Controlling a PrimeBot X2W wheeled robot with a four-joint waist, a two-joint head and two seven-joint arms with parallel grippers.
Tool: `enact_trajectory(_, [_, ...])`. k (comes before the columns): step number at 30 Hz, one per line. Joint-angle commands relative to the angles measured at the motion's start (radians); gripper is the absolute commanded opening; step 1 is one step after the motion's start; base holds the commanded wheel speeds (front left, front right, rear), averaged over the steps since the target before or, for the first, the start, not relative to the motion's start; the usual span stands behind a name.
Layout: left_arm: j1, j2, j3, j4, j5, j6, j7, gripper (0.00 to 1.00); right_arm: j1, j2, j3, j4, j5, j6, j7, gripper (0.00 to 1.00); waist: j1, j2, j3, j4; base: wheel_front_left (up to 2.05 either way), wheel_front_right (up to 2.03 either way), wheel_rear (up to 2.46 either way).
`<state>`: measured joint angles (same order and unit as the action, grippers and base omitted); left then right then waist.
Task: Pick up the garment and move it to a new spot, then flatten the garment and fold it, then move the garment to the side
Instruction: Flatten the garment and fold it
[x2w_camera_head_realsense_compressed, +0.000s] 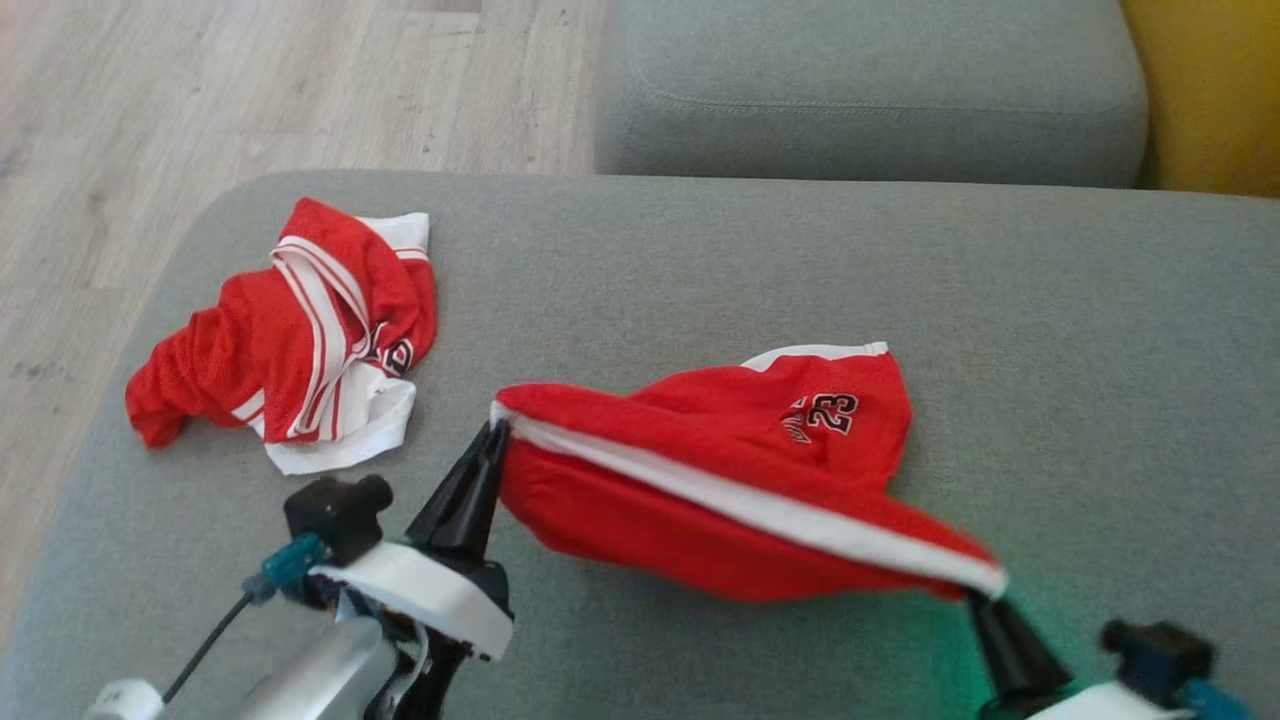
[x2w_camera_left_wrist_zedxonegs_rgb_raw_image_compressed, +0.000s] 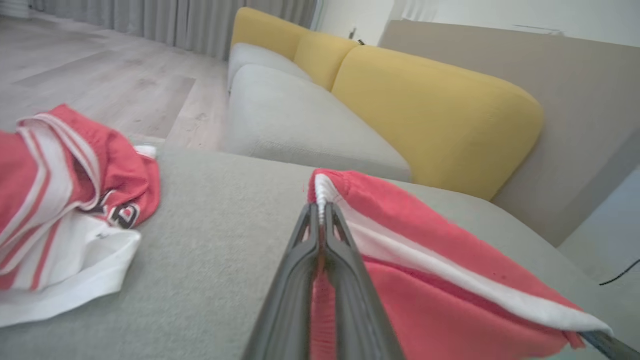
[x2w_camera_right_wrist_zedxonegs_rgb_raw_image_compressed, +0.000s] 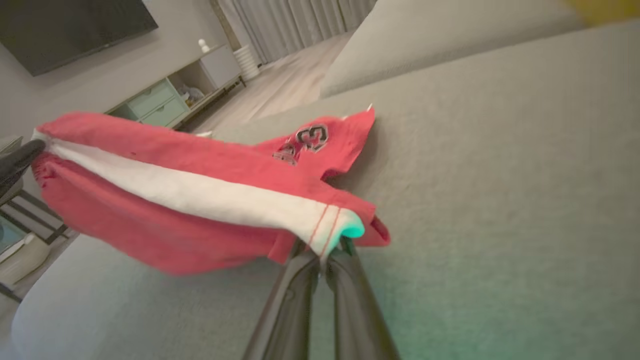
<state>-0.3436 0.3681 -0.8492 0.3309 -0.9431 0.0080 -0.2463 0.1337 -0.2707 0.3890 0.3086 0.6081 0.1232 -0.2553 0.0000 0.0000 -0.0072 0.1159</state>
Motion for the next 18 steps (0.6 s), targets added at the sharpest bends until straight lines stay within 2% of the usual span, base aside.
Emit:
enact_trajectory(1, [-0.076, 0.031, 0.034, -0.046, 0.015, -0.007, 0.001, 0.00, -0.015, -0.039, -0.015, -0.050, -0.006, 0.008, -0.006, 0.00, 0.0000, 0.0000, -0.005, -0.007, 0.00, 0.00, 0.00])
enact_trajectory(6, [-0.234, 0.053, 0.021, -0.124, 0.082, -0.039, 0.054, 0.00, -0.067, -0.130, -0.143, -0.173, -0.032, 0.008, -0.005, 0.00, 0.0000, 0.0000, -0.006, -0.041, 0.00, 0.00, 0.00])
enact_trajectory(10, [-0.413, 0.050, 0.028, -0.163, 0.130, -0.067, 0.105, 0.00, -0.214, -0.205, -0.247, -0.244, -0.080, 0.008, 0.056, 0.00, 0.0000, 0.0000, 0.015, -0.094, 0.00, 0.00, 0.00])
enact_trajectory(14, [-0.610, 0.006, 0.040, -0.130, 0.180, -0.092, 0.115, 0.00, -0.423, -0.252, -0.314, -0.266, -0.142, 0.008, 0.127, 0.00, 0.0000, 0.0000, 0.082, -0.143, 0.00, 0.00, 0.00])
enact_trajectory(18, [-0.791, -0.067, 0.067, -0.026, 0.246, -0.103, 0.034, 0.00, -0.642, -0.283, -0.336, -0.227, -0.189, 0.008, 0.139, 0.00, 0.0000, 0.0000, 0.168, -0.187, 0.00, 0.00, 0.00])
